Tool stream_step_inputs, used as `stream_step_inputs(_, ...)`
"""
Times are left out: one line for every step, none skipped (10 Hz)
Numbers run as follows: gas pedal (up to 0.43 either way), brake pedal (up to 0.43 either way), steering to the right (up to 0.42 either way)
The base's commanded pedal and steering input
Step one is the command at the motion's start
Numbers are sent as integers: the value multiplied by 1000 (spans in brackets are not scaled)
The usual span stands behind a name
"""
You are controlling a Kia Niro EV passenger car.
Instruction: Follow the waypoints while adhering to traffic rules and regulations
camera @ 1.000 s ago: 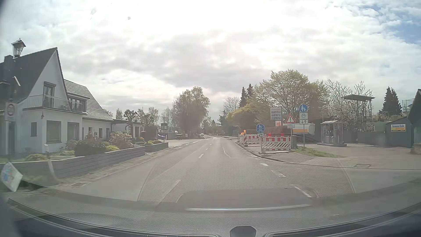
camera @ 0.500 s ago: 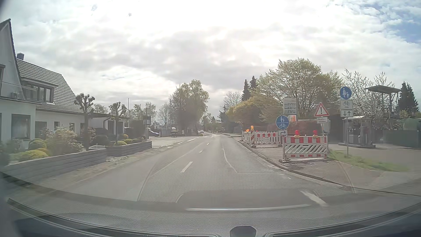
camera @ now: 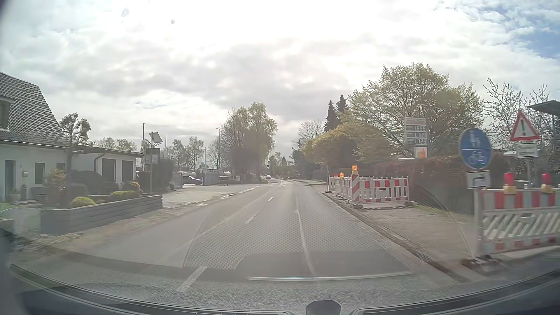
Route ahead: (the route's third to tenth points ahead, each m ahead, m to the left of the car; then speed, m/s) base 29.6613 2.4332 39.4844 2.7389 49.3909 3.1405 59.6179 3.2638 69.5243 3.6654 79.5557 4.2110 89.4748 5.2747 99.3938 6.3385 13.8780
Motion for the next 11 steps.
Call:
stream_step_inputs(157, 0, -1)
stream_step_inputs(157, 0, -1)
stream_step_inputs(157, 0, -2)
stream_step_inputs(157, 6, -2)
stream_step_inputs(157, 0, -2)
stream_step_inputs(157, 0, -1)
stream_step_inputs(157, 0, -1)
stream_step_inputs(157, 0, -1)
stream_step_inputs(157, 0, -1)
stream_step_inputs(157, 0, -2)
stream_step_inputs(157, 0, -2)
